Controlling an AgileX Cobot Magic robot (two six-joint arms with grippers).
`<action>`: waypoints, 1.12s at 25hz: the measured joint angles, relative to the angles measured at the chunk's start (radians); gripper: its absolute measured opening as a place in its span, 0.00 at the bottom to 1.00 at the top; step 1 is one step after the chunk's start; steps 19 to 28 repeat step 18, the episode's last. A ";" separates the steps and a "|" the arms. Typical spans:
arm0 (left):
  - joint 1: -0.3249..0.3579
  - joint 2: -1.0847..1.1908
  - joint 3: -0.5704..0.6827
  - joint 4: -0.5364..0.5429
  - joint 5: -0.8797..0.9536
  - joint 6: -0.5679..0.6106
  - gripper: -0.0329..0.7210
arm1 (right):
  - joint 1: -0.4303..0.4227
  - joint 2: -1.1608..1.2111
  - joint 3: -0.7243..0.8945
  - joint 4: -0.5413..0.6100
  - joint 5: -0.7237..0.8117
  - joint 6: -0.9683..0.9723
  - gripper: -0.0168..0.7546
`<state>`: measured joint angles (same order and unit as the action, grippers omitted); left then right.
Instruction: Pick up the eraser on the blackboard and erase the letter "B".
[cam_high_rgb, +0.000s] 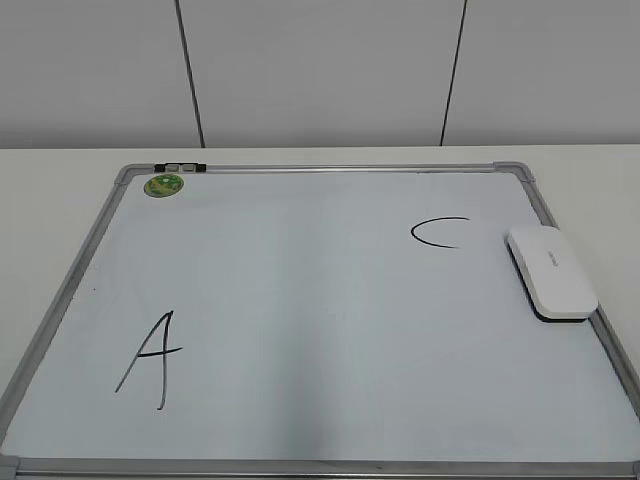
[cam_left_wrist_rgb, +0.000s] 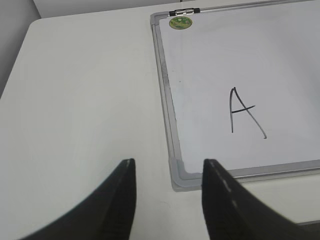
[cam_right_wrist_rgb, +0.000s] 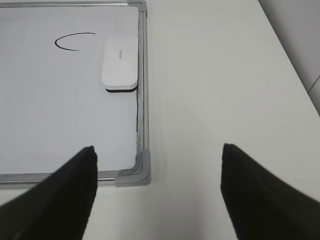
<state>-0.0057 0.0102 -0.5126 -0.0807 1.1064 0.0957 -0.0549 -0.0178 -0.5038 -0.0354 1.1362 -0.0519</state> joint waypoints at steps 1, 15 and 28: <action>0.000 0.000 0.000 0.000 0.000 0.000 0.45 | 0.000 0.000 0.000 0.000 0.000 0.000 0.79; 0.000 0.000 0.000 0.000 0.000 0.000 0.43 | 0.000 0.000 0.000 0.000 0.000 0.000 0.79; 0.000 0.000 0.000 0.000 0.000 0.000 0.43 | 0.000 0.000 0.000 0.000 0.000 0.000 0.79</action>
